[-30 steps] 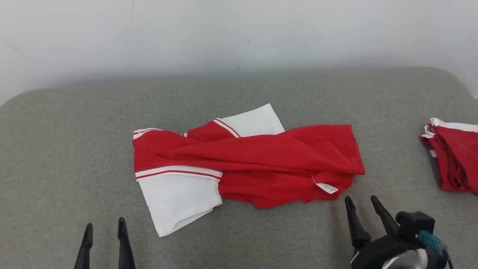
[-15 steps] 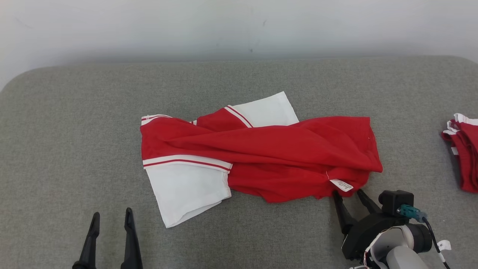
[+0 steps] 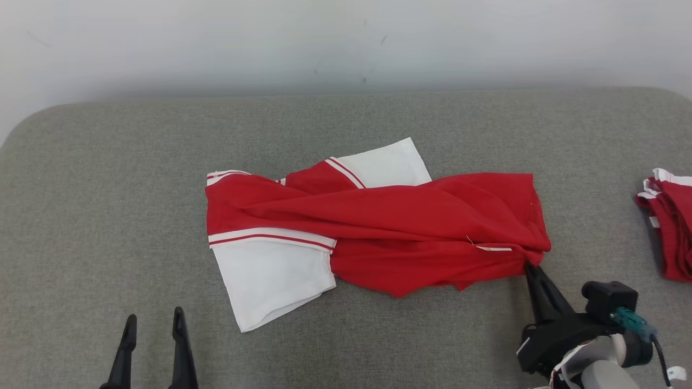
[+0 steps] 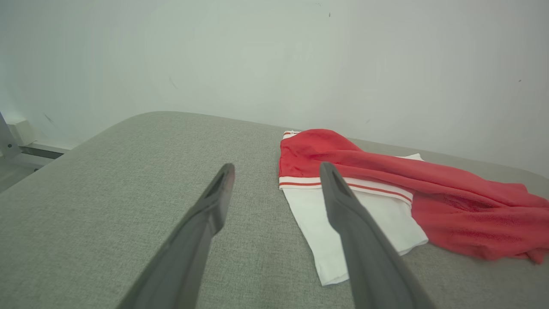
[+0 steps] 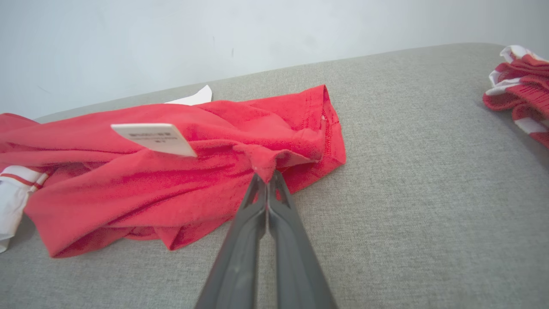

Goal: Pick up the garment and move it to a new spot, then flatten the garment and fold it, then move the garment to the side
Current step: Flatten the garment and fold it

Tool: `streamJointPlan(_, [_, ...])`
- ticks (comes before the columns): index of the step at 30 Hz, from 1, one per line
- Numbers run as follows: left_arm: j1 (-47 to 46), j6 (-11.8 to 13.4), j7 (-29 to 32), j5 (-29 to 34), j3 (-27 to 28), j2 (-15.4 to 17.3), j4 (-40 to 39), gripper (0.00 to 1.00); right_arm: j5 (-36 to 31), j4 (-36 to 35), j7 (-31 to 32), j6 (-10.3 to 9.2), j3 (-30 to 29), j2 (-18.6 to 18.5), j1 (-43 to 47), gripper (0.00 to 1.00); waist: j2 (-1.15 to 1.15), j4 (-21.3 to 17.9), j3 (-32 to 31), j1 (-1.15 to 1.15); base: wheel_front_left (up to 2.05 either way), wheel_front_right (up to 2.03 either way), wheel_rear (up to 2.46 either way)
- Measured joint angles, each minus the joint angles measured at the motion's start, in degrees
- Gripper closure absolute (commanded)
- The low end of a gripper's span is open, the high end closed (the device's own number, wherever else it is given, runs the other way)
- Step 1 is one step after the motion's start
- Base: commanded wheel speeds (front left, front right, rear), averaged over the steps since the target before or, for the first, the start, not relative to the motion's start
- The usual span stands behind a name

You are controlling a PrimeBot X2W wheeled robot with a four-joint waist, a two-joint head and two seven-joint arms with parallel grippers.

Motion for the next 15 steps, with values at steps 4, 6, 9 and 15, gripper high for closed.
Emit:
streamJointPlan(4, [0.60,0.08,0.00,-0.07,0.52,0.00,0.08,0.00,-0.33,-5.38,-0.70,0.01,-2.97,-1.53,2.81,1.00,0.00,-0.84,-0.59,0.00,0.00,0.00,0.00])
streamJointPlan(6, [0.82,0.08,0.00,-0.13,0.64,0.00,0.18,0.00,-0.82,-8.31,-0.38,0.00,-4.71,-1.99,4.32,1.00,0.00,-1.36,-0.80,0.00,0.00,0.00,0.00])
streamJointPlan(9, [0.81,-0.03,0.00,-0.14,0.52,-0.01,0.29,0.00,-1.69,-12.94,1.55,0.00,-7.77,-2.20,7.08,1.00,0.00,-2.06,-1.00,0.00,0.00,0.00,0.00])
streamJointPlan(15, [0.30,-0.12,0.00,-0.15,0.60,-0.01,0.67,0.00,-2.35,-18.57,7.19,0.00,-12.72,-0.65,12.56,1.00,0.00,-2.45,-0.53,0.00,0.00,0.00,0.00])
